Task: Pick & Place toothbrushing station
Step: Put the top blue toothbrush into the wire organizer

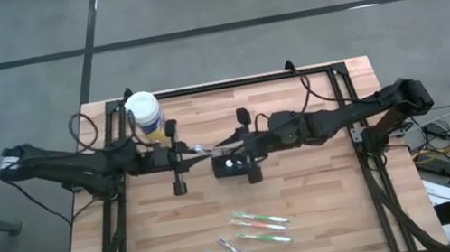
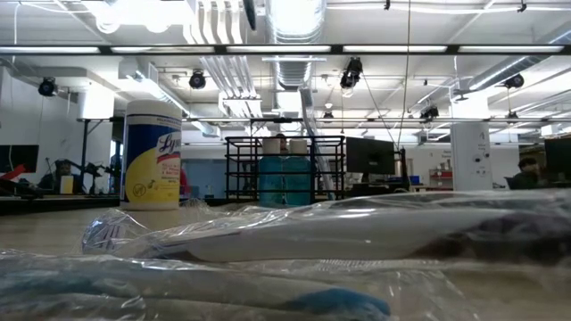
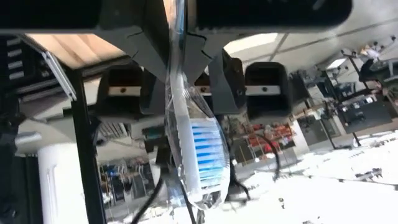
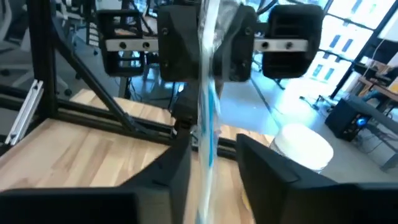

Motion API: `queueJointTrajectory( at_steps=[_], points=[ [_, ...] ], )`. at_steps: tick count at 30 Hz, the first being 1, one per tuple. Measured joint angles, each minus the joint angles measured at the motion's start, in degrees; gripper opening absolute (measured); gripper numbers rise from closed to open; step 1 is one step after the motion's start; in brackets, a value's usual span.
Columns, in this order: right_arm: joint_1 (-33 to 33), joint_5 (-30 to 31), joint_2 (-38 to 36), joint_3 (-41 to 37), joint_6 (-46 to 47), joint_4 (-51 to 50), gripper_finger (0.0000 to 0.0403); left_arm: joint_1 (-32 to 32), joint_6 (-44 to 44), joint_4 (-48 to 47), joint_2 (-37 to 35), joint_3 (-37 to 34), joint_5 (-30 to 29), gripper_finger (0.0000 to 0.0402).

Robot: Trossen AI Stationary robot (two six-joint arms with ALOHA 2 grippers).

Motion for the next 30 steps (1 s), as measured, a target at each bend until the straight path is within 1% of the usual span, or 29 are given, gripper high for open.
queueJointTrajectory(
  at_steps=[2,5,8,10,12,14,18,21,22,25,30],
  points=[
    [0.00,0.02,-1.35,-0.02,0.19,-0.39,0.0153,0.00,-0.08,-2.15,-2.12,0.02,0.02,0.0021],
    [0.00,0.00,-4.14,-0.02,0.95,-2.12,0.0179,0.00,-0.54,-5.56,-5.01,0.00,0.04,0.0021],
    [0.00,0.01,-7.43,-0.02,1.11,-5.30,0.0191,0.00,-1.70,-8.18,-7.93,-0.60,0.02,0.0021],
    [0.00,0.02,-9.97,-0.03,1.73,-7.45,0.0190,0.00,-2.52,-9.19,-9.58,-1.97,-0.74,0.0021],
    [0.00,0.02,-12.90,-0.07,2.35,-9.61,0.0178,0.00,-3.30,-9.37,-11.04,-4.31,-1.35,0.0021],
    [0.02,-0.04,-16.32,-0.86,2.26,-11.81,0.0155,0.02,-3.60,-7.84,-12.27,-7.18,-1.73,0.0021],
    [0.00,-1.62,-23.19,-6.11,3.61,-9.77,0.0084,0.40,-4.67,0.16,-13.25,-14.06,-2.54,0.0021],
    [0.00,-1.66,-28.78,-11.52,4.08,-9.01,0.0026,1.34,-5.79,6.60,-12.22,-19.15,-3.04,0.0021],
    [0.00,-1.64,-30.54,-13.49,4.03,-8.87,0.0018,1.72,-6.10,8.65,-11.68,-20.48,-3.58,0.0021],
    [0.02,-1.67,-34.84,-20.51,4.24,-5.66,0.0013,3.28,-6.97,13.89,-9.18,-23.12,-4.03,0.0021],
    [0.61,-2.22,-39.58,-32.42,4.78,5.52,0.0009,6.04,-7.69,16.71,-3.60,-23.31,-4.06,0.0021]
  ],
)
